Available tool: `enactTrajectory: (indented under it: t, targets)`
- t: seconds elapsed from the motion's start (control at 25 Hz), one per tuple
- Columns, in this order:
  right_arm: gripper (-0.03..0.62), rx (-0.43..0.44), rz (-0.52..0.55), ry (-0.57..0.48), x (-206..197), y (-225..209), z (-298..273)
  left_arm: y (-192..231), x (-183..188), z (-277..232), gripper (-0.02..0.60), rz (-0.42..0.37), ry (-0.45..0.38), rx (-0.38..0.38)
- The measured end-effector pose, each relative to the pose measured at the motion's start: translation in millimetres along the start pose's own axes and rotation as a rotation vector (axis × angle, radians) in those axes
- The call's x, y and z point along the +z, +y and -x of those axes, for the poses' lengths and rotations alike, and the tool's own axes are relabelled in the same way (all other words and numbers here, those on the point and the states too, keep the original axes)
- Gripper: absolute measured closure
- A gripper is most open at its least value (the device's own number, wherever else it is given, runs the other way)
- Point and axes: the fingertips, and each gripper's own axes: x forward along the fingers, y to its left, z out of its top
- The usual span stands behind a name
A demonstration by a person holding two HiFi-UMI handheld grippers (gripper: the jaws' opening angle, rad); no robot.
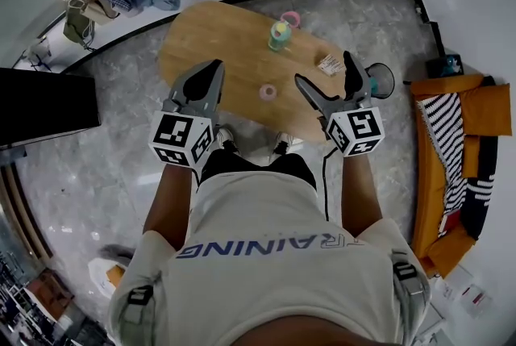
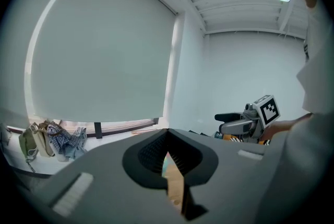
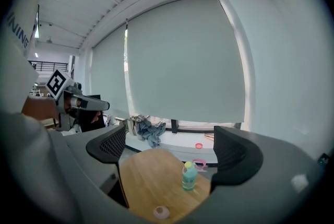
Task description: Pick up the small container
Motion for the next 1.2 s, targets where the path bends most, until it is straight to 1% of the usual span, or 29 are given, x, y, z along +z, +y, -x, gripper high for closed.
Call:
enactTrajectory:
  t: [0.08,0.16,0.36,0.52,0.72,0.8,0.92,1.08,1.2]
  targets:
    - [0.045,0.013,-0.003,0.048,-23,1,-9,2,-12,-5,0.578,0.007,0.025,-0.004]
    - [0.039,0.029,-0.012,0.110,-55,3,-22,8,-30,-12,0.578,0.016,0.057,-0.004]
    - [0.037,0.061,-0.065,0.262,-157,9,-56,27,-91,-27,0.578,0.065,0.150,0.014]
    - [0.037,0.087,-0.051,0.351,-234,18,-79,34,-133,-39,0.578,0.073,0.200,0.011]
    - [0.022,0.144,-0.056,0.407,-326,39,-110,41,-181,-46,0.578,0.077,0.251,0.006]
    - [0.020,0.141,-0.066,0.433,-363,40,-122,43,-201,-53,0.578,0.093,0.249,-0.001]
    - [0.022,0.119,-0.083,0.474,-413,37,-140,53,-232,-65,0.578,0.145,0.242,0.004]
    - [0.023,0.113,-0.068,0.502,-464,40,-163,66,-275,-82,0.578,0.185,0.261,0.030]
    - [0.030,0.105,-0.065,0.517,-495,40,-175,68,-301,-91,0.578,0.189,0.278,0.015]
